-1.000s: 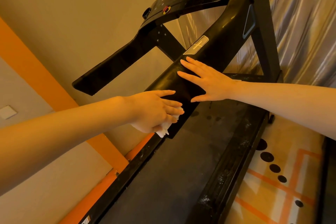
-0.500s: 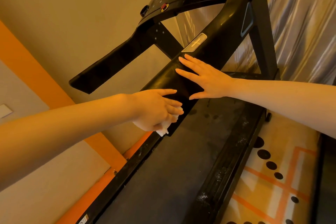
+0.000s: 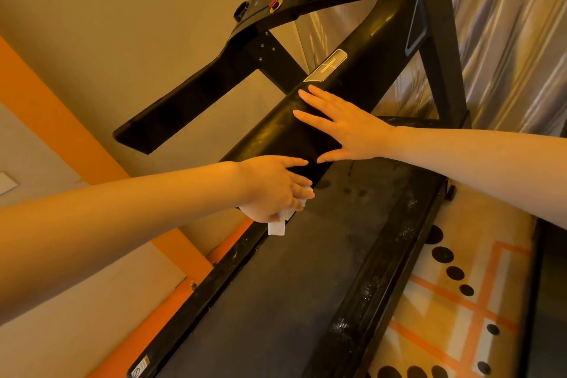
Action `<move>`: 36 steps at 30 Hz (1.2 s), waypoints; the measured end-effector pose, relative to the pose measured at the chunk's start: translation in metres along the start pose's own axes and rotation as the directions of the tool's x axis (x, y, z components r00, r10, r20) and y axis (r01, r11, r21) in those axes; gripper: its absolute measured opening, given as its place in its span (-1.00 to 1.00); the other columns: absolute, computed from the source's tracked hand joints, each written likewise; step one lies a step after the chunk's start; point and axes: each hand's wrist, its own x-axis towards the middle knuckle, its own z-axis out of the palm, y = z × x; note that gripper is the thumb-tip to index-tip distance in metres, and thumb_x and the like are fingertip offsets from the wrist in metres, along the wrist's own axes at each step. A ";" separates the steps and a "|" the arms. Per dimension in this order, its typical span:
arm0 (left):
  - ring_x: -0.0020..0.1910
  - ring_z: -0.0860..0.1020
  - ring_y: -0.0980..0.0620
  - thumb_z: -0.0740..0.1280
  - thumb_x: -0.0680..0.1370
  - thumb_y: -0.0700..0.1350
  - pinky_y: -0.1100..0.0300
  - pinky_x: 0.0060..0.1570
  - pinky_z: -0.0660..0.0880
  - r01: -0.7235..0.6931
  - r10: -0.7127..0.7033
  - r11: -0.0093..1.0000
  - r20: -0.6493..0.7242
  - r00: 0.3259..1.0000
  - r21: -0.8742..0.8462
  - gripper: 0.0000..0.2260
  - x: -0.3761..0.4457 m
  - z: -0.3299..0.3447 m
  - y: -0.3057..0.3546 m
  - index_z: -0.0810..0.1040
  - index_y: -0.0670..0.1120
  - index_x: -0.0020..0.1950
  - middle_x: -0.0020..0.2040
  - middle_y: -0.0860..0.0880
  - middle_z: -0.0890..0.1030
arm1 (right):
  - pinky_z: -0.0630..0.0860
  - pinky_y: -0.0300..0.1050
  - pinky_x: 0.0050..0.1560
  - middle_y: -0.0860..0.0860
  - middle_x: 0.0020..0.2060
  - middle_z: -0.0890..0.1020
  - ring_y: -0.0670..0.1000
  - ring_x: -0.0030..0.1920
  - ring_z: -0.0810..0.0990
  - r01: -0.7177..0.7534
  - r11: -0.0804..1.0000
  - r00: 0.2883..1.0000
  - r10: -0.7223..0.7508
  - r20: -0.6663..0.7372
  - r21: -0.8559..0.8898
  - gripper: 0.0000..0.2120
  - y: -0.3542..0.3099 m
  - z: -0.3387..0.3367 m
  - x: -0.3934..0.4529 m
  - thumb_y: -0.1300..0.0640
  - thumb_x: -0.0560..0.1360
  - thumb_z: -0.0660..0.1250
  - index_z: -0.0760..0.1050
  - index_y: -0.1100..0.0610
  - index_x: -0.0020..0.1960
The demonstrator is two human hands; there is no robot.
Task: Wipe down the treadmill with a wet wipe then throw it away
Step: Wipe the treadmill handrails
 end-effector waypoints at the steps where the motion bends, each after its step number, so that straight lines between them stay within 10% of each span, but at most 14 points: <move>1: 0.58 -0.03 0.00 0.10 0.67 0.06 -0.05 0.49 -0.25 -0.006 0.006 1.000 -0.003 1.000 0.006 -0.58 -0.001 0.000 0.002 0.25 0.06 0.54 0.60 0.02 0.09 | 0.01 0.07 0.47 0.13 0.58 0.01 0.13 0.57 -0.12 -0.003 1.000 1.000 0.003 0.001 0.004 -0.12 0.000 0.000 0.000 -0.25 0.45 0.36 0.02 0.02 0.59; 13: 0.58 -0.09 0.01 0.11 0.66 0.09 -0.06 0.44 -0.36 0.114 -0.129 0.989 -0.179 0.975 -0.091 -0.58 -0.048 0.017 0.002 0.28 0.08 0.53 0.60 0.03 0.07 | 0.08 0.11 0.46 0.14 0.57 0.04 0.17 0.57 -0.06 -0.011 1.000 1.000 0.011 -0.012 0.010 -0.12 -0.003 -0.003 -0.001 -0.22 0.44 0.41 0.08 0.06 0.58; 20: 0.56 0.10 -0.04 0.26 0.61 0.04 -0.02 0.52 0.04 0.250 -0.342 0.939 -0.581 0.739 -0.235 -0.56 -0.078 0.064 0.018 0.39 0.01 0.48 0.55 -0.03 0.25 | 0.05 0.15 0.50 0.16 0.57 0.04 0.19 0.57 -0.05 0.070 0.990 0.997 -0.065 0.040 -0.125 -0.14 -0.005 -0.009 0.003 -0.28 0.49 0.29 0.01 0.10 0.58; 27: 0.53 0.22 -0.12 0.26 0.64 0.01 -0.09 0.46 0.26 0.401 -0.730 0.677 -0.636 0.252 -0.617 -0.56 -0.052 0.092 0.072 0.29 -0.08 0.48 0.51 -0.13 0.31 | -0.02 0.15 0.52 0.13 0.56 0.07 0.15 0.57 -0.01 0.158 0.982 0.986 -0.162 -0.032 -0.104 -0.24 -0.040 0.003 0.014 -0.30 0.55 0.10 0.01 0.11 0.57; 36: 0.46 0.31 -0.14 0.22 0.62 -0.10 -0.09 0.31 0.45 0.121 -0.927 0.143 -0.176 -0.332 -0.982 -0.48 0.015 0.074 0.121 0.11 -0.07 0.54 0.58 -0.06 0.05 | -0.10 0.17 0.52 0.14 0.53 0.12 0.15 0.55 0.00 0.329 0.933 0.935 -0.343 -0.087 -0.144 -0.32 -0.075 0.011 0.025 -0.27 0.54 0.11 0.11 0.06 0.54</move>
